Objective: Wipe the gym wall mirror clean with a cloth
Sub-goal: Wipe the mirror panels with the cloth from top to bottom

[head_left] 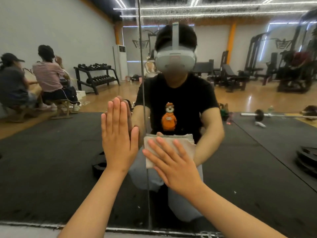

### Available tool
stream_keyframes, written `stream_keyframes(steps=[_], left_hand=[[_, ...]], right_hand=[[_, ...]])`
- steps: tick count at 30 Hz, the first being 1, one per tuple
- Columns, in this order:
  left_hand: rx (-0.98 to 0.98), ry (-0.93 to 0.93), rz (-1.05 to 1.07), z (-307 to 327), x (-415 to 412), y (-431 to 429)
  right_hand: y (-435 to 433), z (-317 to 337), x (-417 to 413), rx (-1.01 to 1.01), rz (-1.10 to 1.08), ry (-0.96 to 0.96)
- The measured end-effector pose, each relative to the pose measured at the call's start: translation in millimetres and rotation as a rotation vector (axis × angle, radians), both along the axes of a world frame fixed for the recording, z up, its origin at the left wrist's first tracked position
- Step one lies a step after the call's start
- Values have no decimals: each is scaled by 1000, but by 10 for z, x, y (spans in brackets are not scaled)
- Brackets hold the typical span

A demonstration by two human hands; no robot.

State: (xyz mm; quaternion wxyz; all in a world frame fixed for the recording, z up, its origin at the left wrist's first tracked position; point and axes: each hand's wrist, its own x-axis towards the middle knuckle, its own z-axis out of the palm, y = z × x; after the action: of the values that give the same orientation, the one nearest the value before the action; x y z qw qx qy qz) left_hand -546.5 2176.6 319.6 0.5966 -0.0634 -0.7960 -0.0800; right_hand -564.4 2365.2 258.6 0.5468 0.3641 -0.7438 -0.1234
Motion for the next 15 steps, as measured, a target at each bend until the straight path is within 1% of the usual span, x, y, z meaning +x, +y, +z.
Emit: stream_keyframes(steps=[5,8,11,15], left_hand=[[-28,-6,35,-6,2,-21],[-47,1,46,-28,-16,-33],[-56,18,52,-46,-41,-27],[-63,11,56,-46,-25,-18]], right_hand=[[301,-686,26,204,-85,-3],[470,-738,18,251,-86,25],[564,-438,5,164,-57,25],[746,436,-39,-75,-61,60]])
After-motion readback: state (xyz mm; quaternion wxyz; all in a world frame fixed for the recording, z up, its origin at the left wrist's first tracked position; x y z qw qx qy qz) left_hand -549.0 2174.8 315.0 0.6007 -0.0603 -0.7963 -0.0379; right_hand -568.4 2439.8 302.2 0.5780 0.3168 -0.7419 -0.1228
